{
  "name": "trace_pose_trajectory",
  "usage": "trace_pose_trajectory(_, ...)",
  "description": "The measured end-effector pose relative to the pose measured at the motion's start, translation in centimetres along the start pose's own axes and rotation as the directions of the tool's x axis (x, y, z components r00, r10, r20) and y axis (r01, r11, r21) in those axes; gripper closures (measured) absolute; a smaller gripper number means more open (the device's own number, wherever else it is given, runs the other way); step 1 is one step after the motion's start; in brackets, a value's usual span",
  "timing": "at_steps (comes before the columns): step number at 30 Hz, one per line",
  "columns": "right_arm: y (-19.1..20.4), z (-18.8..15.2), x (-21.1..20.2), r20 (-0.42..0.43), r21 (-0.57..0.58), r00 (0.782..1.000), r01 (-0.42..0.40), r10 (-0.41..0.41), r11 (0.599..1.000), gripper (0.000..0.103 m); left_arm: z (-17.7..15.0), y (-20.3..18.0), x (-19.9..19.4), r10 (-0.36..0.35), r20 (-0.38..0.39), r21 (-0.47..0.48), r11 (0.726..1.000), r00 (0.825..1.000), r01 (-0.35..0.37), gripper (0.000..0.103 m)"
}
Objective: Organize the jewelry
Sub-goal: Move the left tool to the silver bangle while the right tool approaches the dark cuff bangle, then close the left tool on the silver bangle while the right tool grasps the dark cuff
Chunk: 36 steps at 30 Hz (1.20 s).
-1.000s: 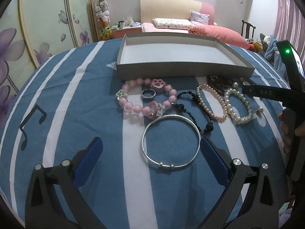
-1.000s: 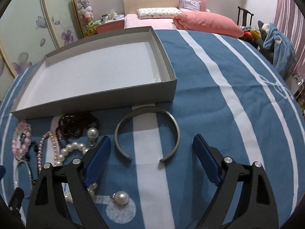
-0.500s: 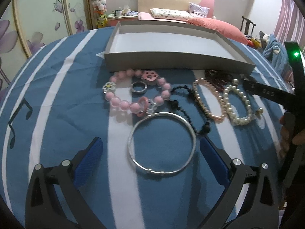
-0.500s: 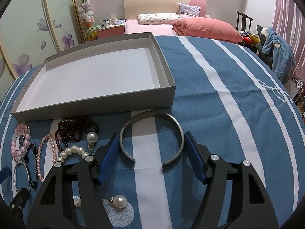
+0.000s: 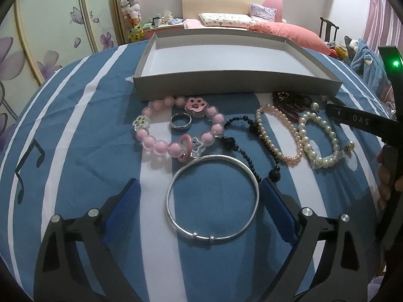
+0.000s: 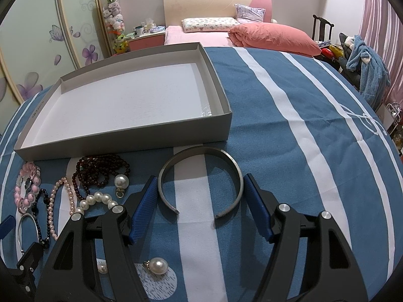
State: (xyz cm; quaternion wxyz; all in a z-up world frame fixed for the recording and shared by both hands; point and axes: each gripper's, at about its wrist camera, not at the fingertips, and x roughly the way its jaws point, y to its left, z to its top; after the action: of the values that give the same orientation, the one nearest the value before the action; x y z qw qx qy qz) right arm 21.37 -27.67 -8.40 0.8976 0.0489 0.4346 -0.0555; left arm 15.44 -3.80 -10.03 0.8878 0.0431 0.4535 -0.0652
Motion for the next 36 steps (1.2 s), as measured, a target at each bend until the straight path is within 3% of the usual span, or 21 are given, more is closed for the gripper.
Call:
trace_pose_trajectory(4, 0.0, 0.0, 0.0, 0.0, 0.0, 1.0, 0.0, 0.0, 1.0, 0.034, 0.1, -0.2, -0.1, -0.004, 0.009, 0.004, 1.0, 1.0, 0.004, 0.018)
trace_pose_trajectory(8, 0.0, 0.0, 0.0, 0.0, -0.002, 1.0, 0.0, 0.0, 1.0, 0.035, 0.0, -0.3, -0.4, -0.007, 0.026, 0.011, 1.0, 1.0, 0.007, 0.033)
trace_pose_trajectory(13, 0.0, -0.3, -0.2, -0.001, -0.011, 1.0, -0.004, 0.004, 1.0, 0.035, -0.1, -0.1, -0.5, -0.014, 0.026, 0.014, 1.0, 1.0, 0.013, 0.033)
trace_pose_trajectory(18, -0.1, -0.3, -0.1, -0.001, -0.008, 1.0, 0.0, 0.0, 1.0, 0.035, -0.1, -0.3, -0.3, -0.01, 0.019, 0.018, 1.0, 1.0, 0.01, 0.026)
trace_pose_trajectory(20, 0.0, -0.3, -0.1, -0.001, -0.01, 1.0, 0.001, -0.001, 1.0, 0.035, -0.1, -0.3, -0.3, -0.013, 0.021, 0.014, 1.0, 1.0, 0.013, 0.032)
trace_pose_trajectory(27, -0.3, -1.0, -0.6, -0.008, -0.011, 1.0, -0.024, 0.024, 1.0, 0.036, -0.4, 0.2, -0.7, -0.034, 0.035, 0.003, 0.999, 0.999, 0.034, 0.034)
trace_pose_trajectory(36, -1.4, -1.8, -3.1, 0.082, 0.062, 0.991, -0.109, 0.104, 0.992, 0.036, -1.0, 1.3, -2.8, -0.038, 0.111, -0.04, 0.998, 0.993, 0.042, 0.034)
